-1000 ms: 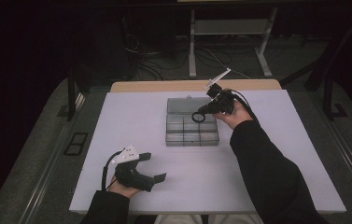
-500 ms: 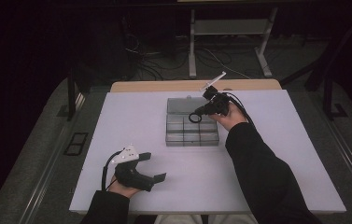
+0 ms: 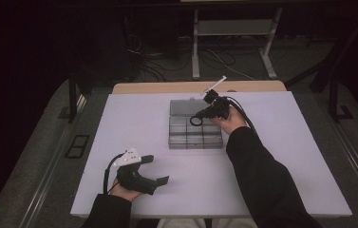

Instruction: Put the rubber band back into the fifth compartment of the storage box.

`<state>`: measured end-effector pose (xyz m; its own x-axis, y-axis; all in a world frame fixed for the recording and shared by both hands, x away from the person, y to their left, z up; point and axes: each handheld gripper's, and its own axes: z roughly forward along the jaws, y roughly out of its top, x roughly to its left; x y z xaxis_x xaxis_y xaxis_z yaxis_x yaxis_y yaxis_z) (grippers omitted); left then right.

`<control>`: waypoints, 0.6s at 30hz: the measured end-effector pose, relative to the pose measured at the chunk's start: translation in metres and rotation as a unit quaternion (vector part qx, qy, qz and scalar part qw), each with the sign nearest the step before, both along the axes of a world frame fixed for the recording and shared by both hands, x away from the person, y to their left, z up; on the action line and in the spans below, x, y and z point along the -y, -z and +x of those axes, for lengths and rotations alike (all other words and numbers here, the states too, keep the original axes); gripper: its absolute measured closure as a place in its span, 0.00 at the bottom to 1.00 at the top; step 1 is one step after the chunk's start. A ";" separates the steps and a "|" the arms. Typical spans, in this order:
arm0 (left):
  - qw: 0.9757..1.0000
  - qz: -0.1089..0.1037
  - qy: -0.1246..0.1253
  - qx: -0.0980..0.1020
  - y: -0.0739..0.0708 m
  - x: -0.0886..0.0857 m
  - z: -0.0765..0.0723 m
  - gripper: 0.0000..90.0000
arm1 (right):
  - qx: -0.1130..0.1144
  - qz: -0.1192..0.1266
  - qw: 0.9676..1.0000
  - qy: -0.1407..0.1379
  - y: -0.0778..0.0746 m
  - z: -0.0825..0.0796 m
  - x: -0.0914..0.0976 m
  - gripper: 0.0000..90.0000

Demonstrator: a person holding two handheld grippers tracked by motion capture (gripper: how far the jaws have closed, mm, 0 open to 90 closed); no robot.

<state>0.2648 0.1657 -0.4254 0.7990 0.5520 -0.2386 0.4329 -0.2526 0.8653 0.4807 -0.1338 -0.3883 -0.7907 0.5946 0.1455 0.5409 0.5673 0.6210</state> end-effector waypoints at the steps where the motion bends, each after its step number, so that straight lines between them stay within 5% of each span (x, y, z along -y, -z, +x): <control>1: 1.000 0.000 0.000 0.000 0.000 0.000 0.000 0.00 | 0.001 0.000 1.000 0.001 0.001 0.001 0.000 0.96; 18: 1.000 -0.002 0.001 -0.001 0.000 0.001 0.001 0.00 | 0.002 -0.011 1.000 -0.001 0.020 0.003 -0.013 0.96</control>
<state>0.2653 0.1652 -0.4254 0.7990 0.5501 -0.2428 0.4347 -0.2495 0.8653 0.4834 -0.1211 -0.4080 -0.7923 0.5963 0.1292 0.5372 0.5814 0.6110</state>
